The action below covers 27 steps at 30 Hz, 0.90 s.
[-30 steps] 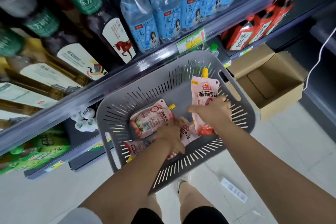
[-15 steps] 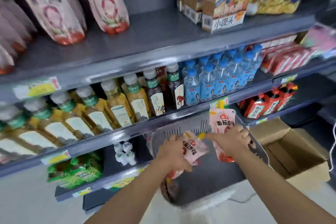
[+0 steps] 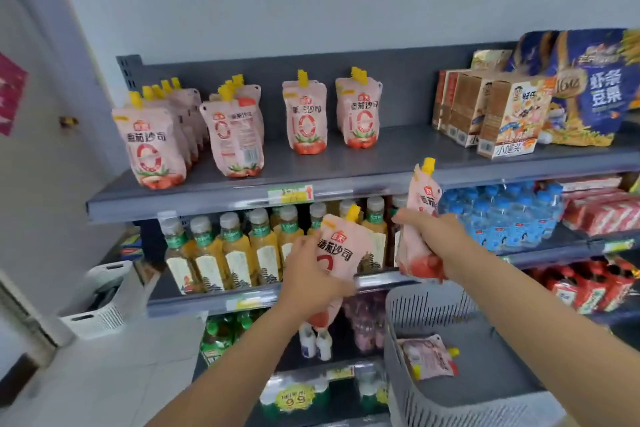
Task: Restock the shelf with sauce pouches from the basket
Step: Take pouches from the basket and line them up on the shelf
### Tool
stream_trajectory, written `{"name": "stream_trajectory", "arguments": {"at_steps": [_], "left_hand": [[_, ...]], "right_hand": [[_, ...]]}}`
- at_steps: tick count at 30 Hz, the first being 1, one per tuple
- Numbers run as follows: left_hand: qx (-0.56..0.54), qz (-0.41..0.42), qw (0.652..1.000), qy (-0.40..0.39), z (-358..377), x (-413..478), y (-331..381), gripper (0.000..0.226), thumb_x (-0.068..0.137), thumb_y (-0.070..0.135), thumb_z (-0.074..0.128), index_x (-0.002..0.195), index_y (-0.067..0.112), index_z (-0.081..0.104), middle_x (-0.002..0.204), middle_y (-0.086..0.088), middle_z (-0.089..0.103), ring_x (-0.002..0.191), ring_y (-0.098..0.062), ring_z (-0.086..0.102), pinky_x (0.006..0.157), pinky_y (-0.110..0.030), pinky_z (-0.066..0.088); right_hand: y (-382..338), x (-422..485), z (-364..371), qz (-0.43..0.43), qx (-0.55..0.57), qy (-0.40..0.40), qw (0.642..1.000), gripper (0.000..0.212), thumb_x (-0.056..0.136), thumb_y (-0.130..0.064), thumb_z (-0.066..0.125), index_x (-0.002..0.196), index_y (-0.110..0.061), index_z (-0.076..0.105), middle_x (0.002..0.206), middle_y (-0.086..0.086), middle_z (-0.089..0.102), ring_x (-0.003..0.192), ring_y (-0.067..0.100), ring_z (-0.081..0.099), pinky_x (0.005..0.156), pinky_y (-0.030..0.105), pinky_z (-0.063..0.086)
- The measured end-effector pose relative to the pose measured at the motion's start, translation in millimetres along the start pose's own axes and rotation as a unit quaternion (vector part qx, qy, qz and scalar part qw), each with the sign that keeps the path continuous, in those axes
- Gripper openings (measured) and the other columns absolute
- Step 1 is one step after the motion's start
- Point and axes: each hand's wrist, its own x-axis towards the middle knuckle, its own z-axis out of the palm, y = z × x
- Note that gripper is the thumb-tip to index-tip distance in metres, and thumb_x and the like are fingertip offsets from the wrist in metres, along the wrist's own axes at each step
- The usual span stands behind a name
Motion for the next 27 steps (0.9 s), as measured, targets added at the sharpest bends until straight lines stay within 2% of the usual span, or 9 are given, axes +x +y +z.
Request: {"name": "stream_trajectory", "arguments": {"at_steps": [4, 6, 8, 10, 12, 14, 16, 22, 27], "left_hand": [[-0.087, 0.039, 0.989, 0.111, -45, 12, 28, 0.109, 0.057, 0.017, 0.088, 0.147, 0.022, 0.028, 0.126, 0.007, 0.036, 0.116, -0.012, 0.043, 0.092, -0.025, 0.04], [-0.125, 0.052, 0.979, 0.149, -59, 27, 44, 0.111, 0.056, 0.017, 0.089, 0.148, 0.023, 0.027, 0.127, 0.008, 0.035, 0.118, -0.011, 0.042, 0.096, -0.027, 0.041], [-0.132, 0.065, 0.972, 0.183, -68, 48, 56, 0.113, 0.052, 0.025, 0.087, 0.148, 0.025, 0.026, 0.132, 0.007, 0.035, 0.123, -0.014, 0.04, 0.104, -0.037, 0.041], [-0.128, 0.073, 0.965, 0.215, -72, 71, 67, 0.115, 0.047, 0.032, 0.084, 0.147, 0.028, 0.027, 0.136, 0.005, 0.038, 0.126, -0.017, 0.04, 0.105, -0.043, 0.042], [-0.123, 0.085, 0.959, 0.242, -73, 94, 77, 0.115, 0.044, 0.037, 0.083, 0.145, 0.029, 0.028, 0.135, 0.005, 0.042, 0.125, -0.018, 0.042, 0.104, -0.044, 0.043], [-0.102, 0.089, 0.955, 0.263, -71, 119, 85, 0.114, 0.05, 0.032, 0.086, 0.147, 0.027, 0.027, 0.139, 0.003, 0.038, 0.128, -0.018, 0.038, 0.107, -0.039, 0.038], [-0.088, 0.089, 0.95, 0.285, -68, 144, 91, 0.113, 0.055, 0.028, 0.088, 0.148, 0.024, 0.024, 0.141, 0.002, 0.034, 0.13, -0.017, 0.034, 0.104, -0.034, 0.035], [-0.033, 0.074, 0.937, 0.339, -53, 210, 98, 0.113, 0.056, 0.028, 0.087, 0.148, 0.021, 0.022, 0.145, -0.002, 0.031, 0.132, -0.022, 0.029, 0.11, -0.043, 0.031], [-0.012, 0.051, 0.935, 0.35, -39, 253, 91, 0.111, 0.058, 0.032, 0.085, 0.148, 0.02, 0.021, 0.144, -0.005, 0.032, 0.131, -0.026, 0.029, 0.108, -0.045, 0.03]], "right_hand": [[-36, -24, 19, 0.026, 0.107, -0.112, 0.988, 0.028, 0.069, -0.024, 0.073, 0.078, -0.006, 0.054, 0.05, 0.01, 0.054, 0.042, 0.024, 0.052, 0.055, 0.034, 0.046], [-53, -26, 21, 0.039, 0.124, -0.13, 0.983, 0.022, 0.08, -0.021, 0.065, 0.072, -0.007, 0.05, 0.046, 0.008, 0.05, 0.038, 0.022, 0.049, 0.05, 0.027, 0.046], [-69, -20, 25, 0.035, 0.119, -0.133, 0.983, 0.029, 0.073, -0.029, 0.068, 0.077, -0.004, 0.053, 0.05, 0.01, 0.053, 0.038, 0.021, 0.051, 0.046, 0.024, 0.045], [-78, -2, 28, 0.006, 0.089, -0.096, 0.991, 0.065, 0.048, -0.037, 0.079, 0.098, -0.003, 0.057, 0.069, 0.013, 0.06, 0.051, 0.024, 0.059, 0.051, 0.028, 0.05], [-81, 23, 28, -0.021, 0.064, -0.037, 0.997, 0.107, 0.024, -0.042, 0.086, 0.12, -0.007, 0.052, 0.098, 0.016, 0.064, 0.079, 0.031, 0.066, 0.07, 0.041, 0.057], [-82, 56, 26, -0.046, 0.041, -0.023, 0.998, 0.123, 0.016, -0.053, 0.086, 0.126, -0.015, 0.043, 0.122, 0.015, 0.058, 0.105, 0.035, 0.062, 0.088, 0.052, 0.053], [-90, 67, 24, -0.066, 0.038, -0.032, 0.997, 0.127, 0.016, -0.056, 0.084, 0.128, -0.021, 0.036, 0.13, 0.013, 0.051, 0.113, 0.035, 0.057, 0.091, 0.056, 0.05], [-107, 88, 24, -0.097, 0.008, -0.051, 0.994, 0.109, 0.027, -0.055, 0.077, 0.121, -0.02, 0.034, 0.123, 0.011, 0.046, 0.109, 0.031, 0.056, 0.092, 0.052, 0.051], [-118, 105, 26, -0.143, -0.049, -0.003, 0.988, 0.11, 0.029, -0.053, 0.07, 0.126, -0.014, 0.035, 0.124, 0.007, 0.038, 0.117, 0.028, 0.047, 0.097, 0.05, 0.046]]}}
